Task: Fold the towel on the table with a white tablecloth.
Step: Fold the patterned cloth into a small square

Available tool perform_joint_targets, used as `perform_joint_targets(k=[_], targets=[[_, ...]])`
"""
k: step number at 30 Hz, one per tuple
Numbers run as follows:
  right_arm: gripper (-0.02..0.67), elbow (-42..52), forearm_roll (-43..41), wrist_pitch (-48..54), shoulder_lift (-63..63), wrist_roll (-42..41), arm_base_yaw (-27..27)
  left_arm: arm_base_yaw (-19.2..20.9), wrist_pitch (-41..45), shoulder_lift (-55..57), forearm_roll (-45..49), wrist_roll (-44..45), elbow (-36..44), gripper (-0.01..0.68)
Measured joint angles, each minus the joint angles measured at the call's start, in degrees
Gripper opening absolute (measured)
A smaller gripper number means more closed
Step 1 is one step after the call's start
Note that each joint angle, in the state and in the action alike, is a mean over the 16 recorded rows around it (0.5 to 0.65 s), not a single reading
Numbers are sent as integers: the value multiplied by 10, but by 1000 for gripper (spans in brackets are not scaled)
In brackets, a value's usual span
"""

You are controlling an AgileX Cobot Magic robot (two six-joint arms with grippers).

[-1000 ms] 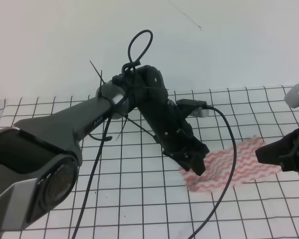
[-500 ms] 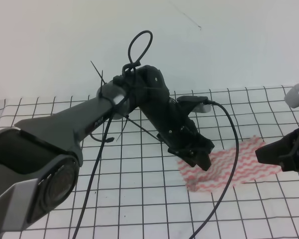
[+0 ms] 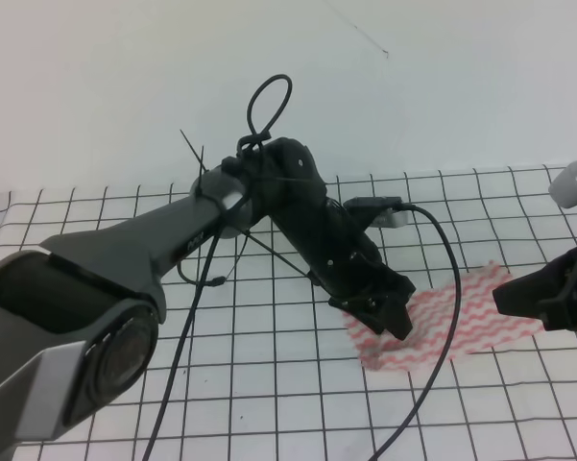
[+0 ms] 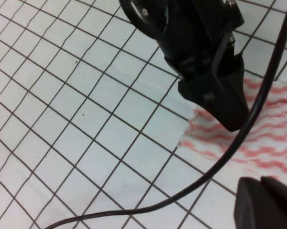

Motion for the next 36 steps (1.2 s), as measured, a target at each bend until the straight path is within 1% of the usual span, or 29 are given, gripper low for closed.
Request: perform_joint_targets(k=[11,15,18,30,36], targets=[[9,0,0,-1,0,0,0,1,24,4,-11,11,0,57],[9,0,0,-1,0,-1,0,1,30,4,-13,15,-5,13],[9,0,0,-1,0,-1,0,1,33,4,-11,16,-15,1],[9,0,1,9,0,-1,0,1,52,6,38,10,-77,0],[9,0,1,16,0,-1,0,1,57,11,65,7,-89,0]])
